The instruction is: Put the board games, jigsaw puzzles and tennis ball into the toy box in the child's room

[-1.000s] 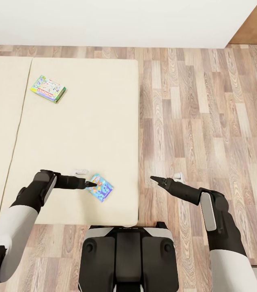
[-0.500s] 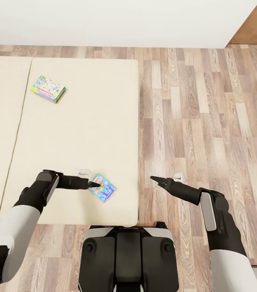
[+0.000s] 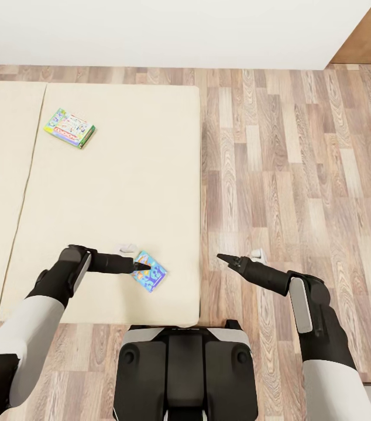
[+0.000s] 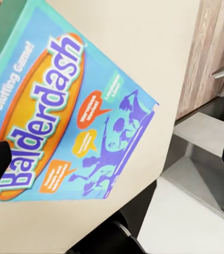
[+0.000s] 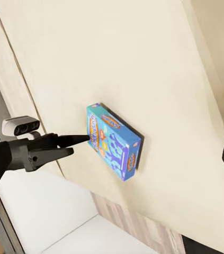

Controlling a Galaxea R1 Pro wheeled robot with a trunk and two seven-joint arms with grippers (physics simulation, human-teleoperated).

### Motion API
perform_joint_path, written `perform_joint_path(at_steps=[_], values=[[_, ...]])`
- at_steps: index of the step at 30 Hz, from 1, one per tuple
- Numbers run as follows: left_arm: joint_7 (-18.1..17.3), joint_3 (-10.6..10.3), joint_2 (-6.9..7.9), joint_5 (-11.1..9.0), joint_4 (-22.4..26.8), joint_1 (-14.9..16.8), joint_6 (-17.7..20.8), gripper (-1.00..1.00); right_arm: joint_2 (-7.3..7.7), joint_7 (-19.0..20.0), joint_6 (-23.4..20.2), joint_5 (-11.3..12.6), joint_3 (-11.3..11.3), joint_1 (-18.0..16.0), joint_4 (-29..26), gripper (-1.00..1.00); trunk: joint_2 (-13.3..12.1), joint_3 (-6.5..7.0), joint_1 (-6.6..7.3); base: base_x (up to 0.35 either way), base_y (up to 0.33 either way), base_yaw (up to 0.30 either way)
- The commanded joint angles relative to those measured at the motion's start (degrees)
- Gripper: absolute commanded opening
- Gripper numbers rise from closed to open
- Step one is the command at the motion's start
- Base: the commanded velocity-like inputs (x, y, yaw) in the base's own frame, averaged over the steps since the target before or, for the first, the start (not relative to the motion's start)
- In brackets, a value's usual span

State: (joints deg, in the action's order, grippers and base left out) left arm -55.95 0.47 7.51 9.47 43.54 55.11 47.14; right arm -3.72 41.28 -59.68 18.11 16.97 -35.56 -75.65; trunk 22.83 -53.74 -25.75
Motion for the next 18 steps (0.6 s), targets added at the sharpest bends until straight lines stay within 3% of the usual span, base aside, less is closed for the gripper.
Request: perform_joint_path(at_steps=[1, 18], values=[[-0.4, 0.0, -0.13, 0.4, 0.1, 0.0, 0.4, 1.0, -0.06, 0.4, -0.3, -0.4, 0.2, 0.0, 0.0, 1.0, 0.1, -0.06, -0.03, 0.0, 0.0, 0.0], [-0.5, 0.0, -1.42, 0.5, 0.4, 0.0, 1.9, 1.0, -0.06, 0.4, -0.3, -0.4, 0.2, 0.0, 0.0, 1.0, 0.1, -0.06, -0.03, 0.0, 0.0, 0.0]])
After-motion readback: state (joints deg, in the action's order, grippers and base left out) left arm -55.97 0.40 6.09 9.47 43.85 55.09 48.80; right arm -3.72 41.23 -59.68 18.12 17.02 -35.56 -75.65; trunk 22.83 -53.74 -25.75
